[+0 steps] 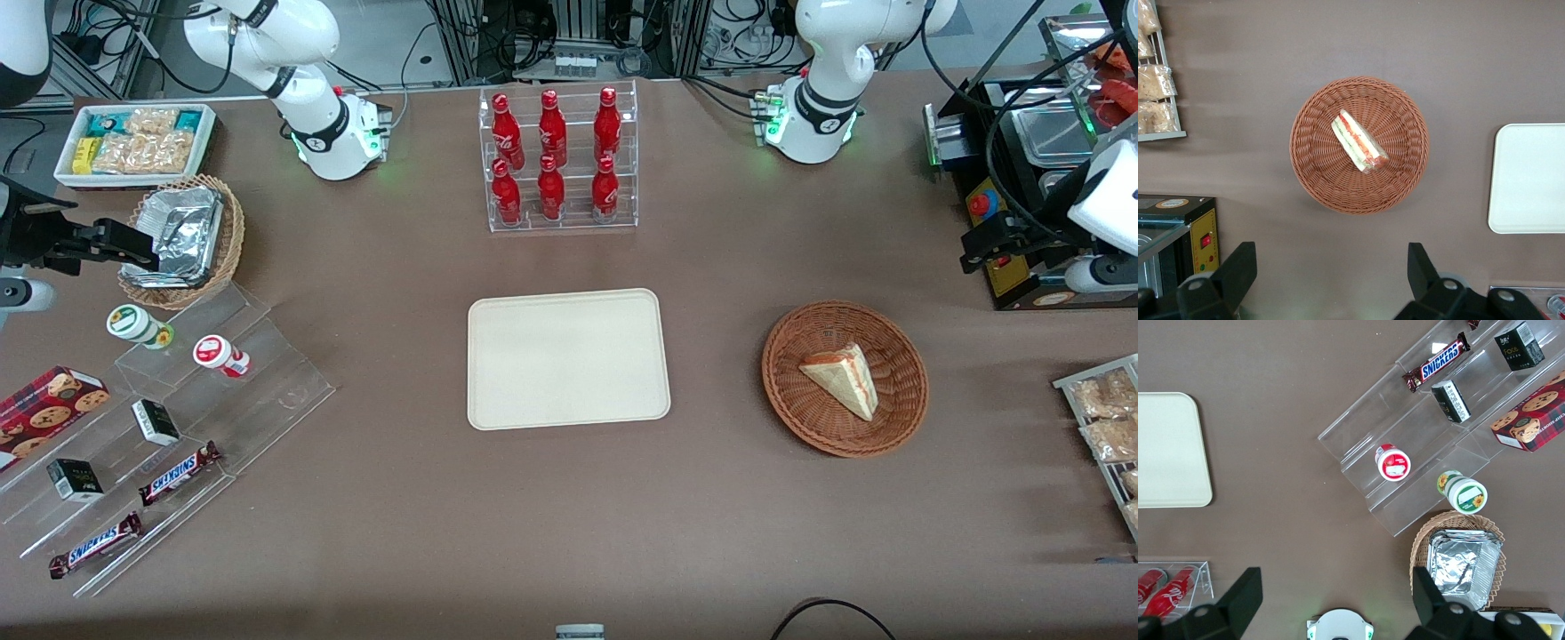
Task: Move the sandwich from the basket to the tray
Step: 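Move the left gripper over the wicker basket above the wrapped sandwich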
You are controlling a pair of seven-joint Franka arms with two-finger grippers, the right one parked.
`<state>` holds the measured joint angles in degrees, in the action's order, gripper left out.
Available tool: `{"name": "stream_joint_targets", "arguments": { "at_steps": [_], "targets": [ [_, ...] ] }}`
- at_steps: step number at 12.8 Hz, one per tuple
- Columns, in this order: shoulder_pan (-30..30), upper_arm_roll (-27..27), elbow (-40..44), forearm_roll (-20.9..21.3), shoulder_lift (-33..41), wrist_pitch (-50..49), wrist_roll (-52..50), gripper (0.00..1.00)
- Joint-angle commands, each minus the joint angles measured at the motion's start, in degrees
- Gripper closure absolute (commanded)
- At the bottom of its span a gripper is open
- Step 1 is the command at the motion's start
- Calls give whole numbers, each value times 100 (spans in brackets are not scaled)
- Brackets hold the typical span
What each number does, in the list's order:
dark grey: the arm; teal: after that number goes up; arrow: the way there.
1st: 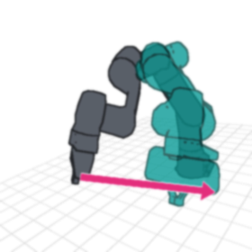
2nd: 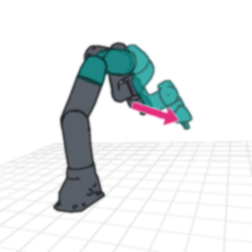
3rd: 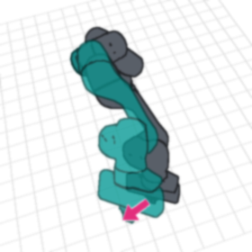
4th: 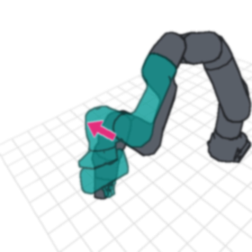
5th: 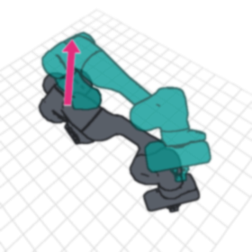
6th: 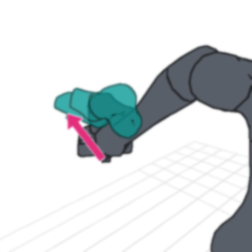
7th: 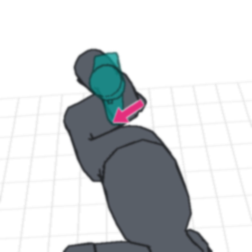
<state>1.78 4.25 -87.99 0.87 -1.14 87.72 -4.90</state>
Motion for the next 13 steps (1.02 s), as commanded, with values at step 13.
{"name": "stream_joint_targets", "arguments": {
  "at_steps": [13],
  "targets": [
    [77, -3, -490, 36, -483, 1228, -396, 0]
  ]
}}
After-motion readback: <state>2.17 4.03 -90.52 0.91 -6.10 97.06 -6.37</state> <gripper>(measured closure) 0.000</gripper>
